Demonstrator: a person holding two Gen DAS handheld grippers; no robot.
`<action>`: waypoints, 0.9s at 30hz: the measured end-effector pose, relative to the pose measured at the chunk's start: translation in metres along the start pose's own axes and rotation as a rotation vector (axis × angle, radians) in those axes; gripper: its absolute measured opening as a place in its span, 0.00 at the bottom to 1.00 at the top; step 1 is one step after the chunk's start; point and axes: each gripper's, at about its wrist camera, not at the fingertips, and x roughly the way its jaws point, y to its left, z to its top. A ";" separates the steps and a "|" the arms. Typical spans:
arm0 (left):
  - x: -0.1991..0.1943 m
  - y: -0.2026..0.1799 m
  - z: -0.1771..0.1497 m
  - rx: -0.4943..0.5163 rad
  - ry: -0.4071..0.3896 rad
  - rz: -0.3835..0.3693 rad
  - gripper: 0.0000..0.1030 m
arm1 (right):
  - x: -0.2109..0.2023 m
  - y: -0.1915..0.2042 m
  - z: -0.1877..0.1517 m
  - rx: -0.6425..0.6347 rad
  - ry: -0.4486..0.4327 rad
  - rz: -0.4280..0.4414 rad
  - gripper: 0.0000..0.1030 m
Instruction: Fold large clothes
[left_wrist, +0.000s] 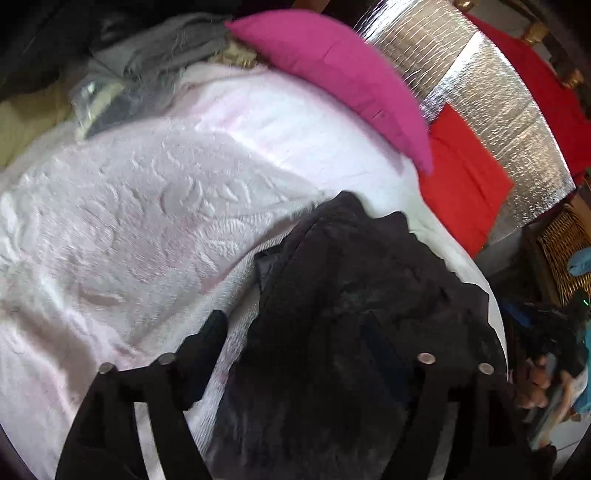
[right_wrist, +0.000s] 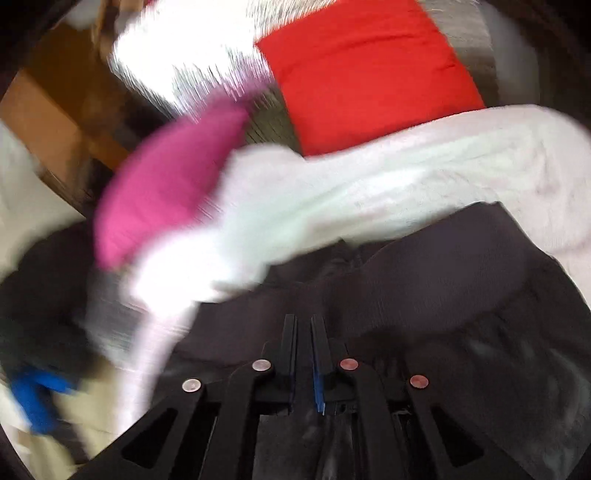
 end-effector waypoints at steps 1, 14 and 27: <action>-0.008 -0.001 -0.002 0.019 -0.006 0.005 0.77 | -0.031 -0.010 -0.003 0.027 -0.018 0.039 0.57; -0.005 0.027 -0.027 -0.031 0.151 -0.053 0.81 | -0.140 -0.186 -0.089 0.327 -0.063 -0.013 1.00; 0.044 0.040 -0.022 -0.112 0.219 -0.188 0.86 | -0.057 -0.205 -0.102 0.335 0.040 0.250 1.00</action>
